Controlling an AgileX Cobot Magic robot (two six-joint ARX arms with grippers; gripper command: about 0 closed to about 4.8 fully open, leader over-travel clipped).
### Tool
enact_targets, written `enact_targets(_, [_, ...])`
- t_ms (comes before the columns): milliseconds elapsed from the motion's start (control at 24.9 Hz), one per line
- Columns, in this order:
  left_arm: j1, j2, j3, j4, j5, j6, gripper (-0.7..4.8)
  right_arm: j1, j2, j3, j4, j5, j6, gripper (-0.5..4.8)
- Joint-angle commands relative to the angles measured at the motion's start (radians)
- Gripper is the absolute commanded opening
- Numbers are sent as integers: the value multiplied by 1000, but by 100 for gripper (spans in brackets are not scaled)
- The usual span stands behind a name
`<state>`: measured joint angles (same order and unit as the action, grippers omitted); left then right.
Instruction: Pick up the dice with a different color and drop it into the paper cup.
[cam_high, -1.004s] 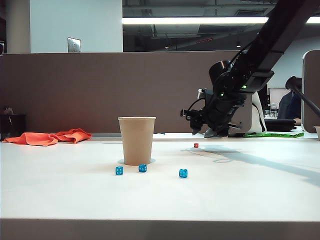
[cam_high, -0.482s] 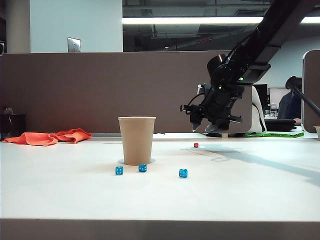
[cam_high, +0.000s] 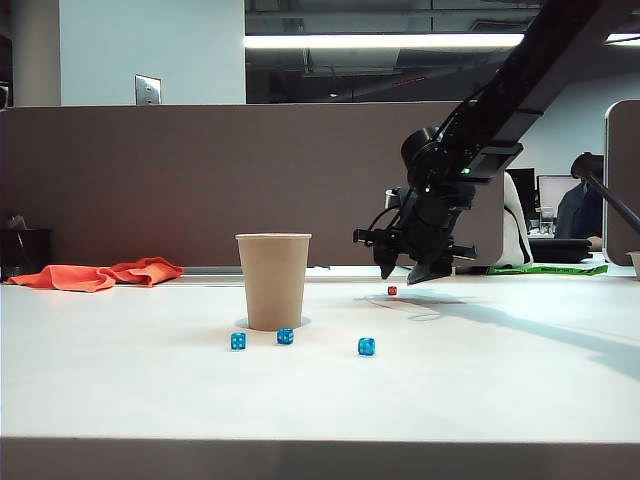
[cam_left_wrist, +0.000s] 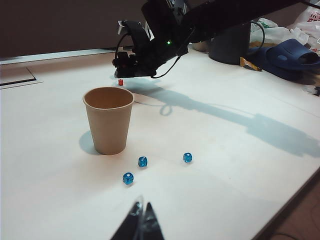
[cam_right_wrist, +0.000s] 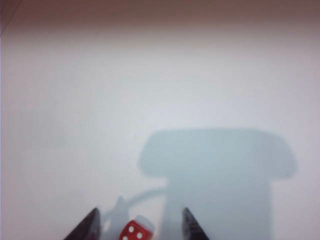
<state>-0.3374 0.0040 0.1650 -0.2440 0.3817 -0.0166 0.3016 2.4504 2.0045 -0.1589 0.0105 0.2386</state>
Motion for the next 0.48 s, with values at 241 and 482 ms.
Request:
enact_targets(241, [0, 1, 1, 16, 13, 1, -6, 10, -5, 6, 8, 66, -35, 213])
enact_targets(482, [0, 1, 1, 16, 26, 1, -6, 10, -5, 6, 14, 89, -38, 213])
